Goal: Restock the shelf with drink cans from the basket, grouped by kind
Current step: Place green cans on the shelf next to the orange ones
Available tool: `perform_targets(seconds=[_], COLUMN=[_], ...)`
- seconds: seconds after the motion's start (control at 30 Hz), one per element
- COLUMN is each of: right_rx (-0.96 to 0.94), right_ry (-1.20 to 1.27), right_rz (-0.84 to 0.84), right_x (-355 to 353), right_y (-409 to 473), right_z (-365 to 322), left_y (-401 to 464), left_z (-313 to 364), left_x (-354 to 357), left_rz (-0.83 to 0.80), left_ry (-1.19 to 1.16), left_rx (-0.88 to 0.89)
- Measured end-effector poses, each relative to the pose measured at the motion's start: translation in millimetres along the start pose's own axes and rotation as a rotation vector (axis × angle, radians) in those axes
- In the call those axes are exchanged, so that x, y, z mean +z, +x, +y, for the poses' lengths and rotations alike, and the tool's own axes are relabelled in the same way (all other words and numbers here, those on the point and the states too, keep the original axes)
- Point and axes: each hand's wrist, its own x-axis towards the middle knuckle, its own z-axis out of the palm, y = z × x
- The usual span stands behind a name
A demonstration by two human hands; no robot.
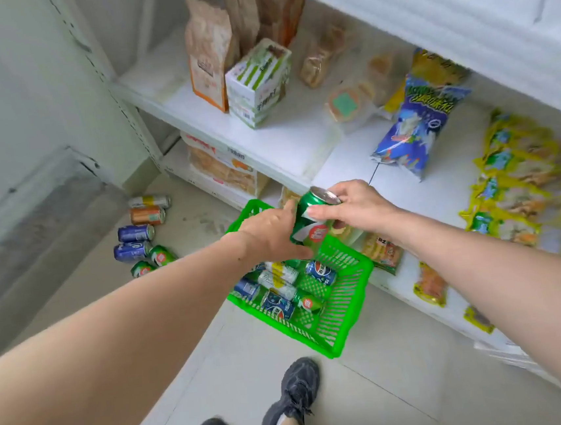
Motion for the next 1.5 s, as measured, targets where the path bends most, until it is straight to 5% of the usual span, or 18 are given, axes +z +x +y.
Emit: perform_targets(seconds=[0.43,0.8,1.13,1.5], right_rx=[-0.044,-0.042,-0.067,-0.031], right_ry=[0.033,0.062,0.042,-0.019], right_rz=[0.302,0.502,0.517,0.566], right_x=[-97,-215,-329,-396], right_y=[-190,-280,-285,-227], right_z=[-153,-179,-145,-151], left_y=[-137,-143,-90,-7], left_z=[115,242,345,369], left_x=[-157,-229,-241,-266], left_rz=[0.123,0.196,0.284,0.296], left_ry=[-0.025,-0.053,-0.140,-0.212], left_rx=[0.227,0.370,0.390,0.363])
